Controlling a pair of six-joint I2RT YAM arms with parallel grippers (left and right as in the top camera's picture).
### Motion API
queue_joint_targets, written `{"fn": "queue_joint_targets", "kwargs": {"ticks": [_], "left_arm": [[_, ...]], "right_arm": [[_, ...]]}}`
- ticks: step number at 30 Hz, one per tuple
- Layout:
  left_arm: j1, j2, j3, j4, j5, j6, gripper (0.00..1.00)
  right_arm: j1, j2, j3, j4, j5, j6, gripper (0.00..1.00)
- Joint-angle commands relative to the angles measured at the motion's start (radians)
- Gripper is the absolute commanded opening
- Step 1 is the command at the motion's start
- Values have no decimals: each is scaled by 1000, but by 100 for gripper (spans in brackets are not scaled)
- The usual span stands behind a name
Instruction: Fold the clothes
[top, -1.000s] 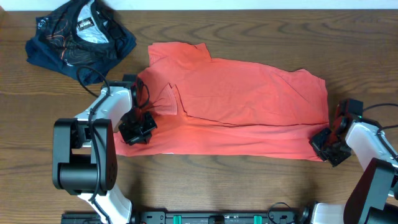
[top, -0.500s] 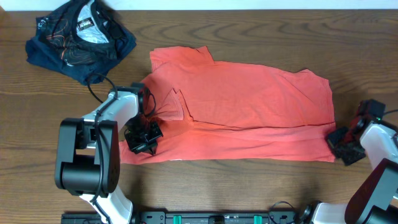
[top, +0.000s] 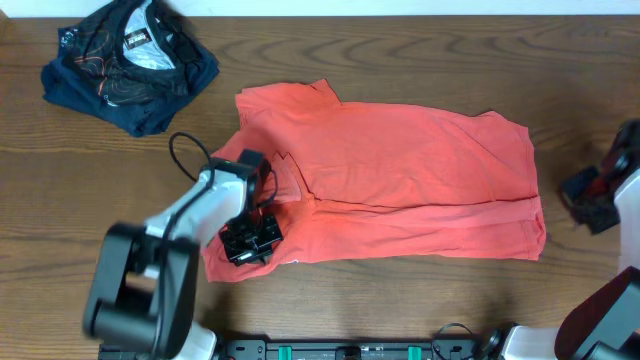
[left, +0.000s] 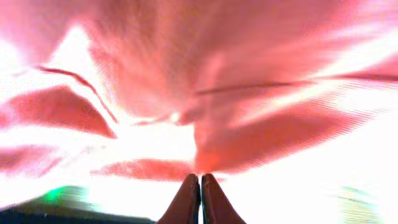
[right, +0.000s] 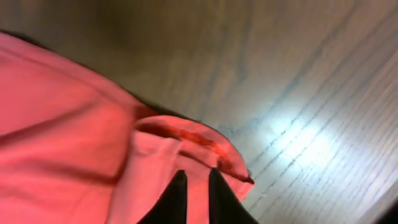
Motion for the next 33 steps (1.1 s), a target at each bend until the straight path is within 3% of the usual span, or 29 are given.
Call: {"fn": "queue_joint_targets", "kwargs": {"ticks": [1,4,9,14,18,20,23,24,27,31,33], "left_arm": [[6,-107,5,7,-106,-48,6],[42,-172,6,8,-143,-47,6],[106,-200,6,9,-142,-8,6],[118,-194,6,12,-143,2,7],[118,-194,6,11,-143,13,29],[118,-194,6,11,-143,46,52],[118,-194,6,11,-143,55,54],[118,-194,6,11,-143,55,58],[118,-195,6,11,-143,55,84],[118,-195,6,11,-143,55,90],[118,-195,6,15,-143,55,98]], "right_arm": [[-3,1,64,-53,-85,-59,11],[0,1,58,-109,-184,-112,1],[58,1,-44,-129,-220,-201,1],[121,1,-236,10,-219,-167,1],[114,1,-336,102,-219,-125,2],[108,1,-360,125,-217,-125,3],[92,1,-371,128,-172,-111,4],[86,1,-372,128,-150,-100,4],[72,1,-375,138,-68,-72,4],[43,1,-380,138,-44,-63,3],[25,1,-383,145,-43,-64,3]]}}
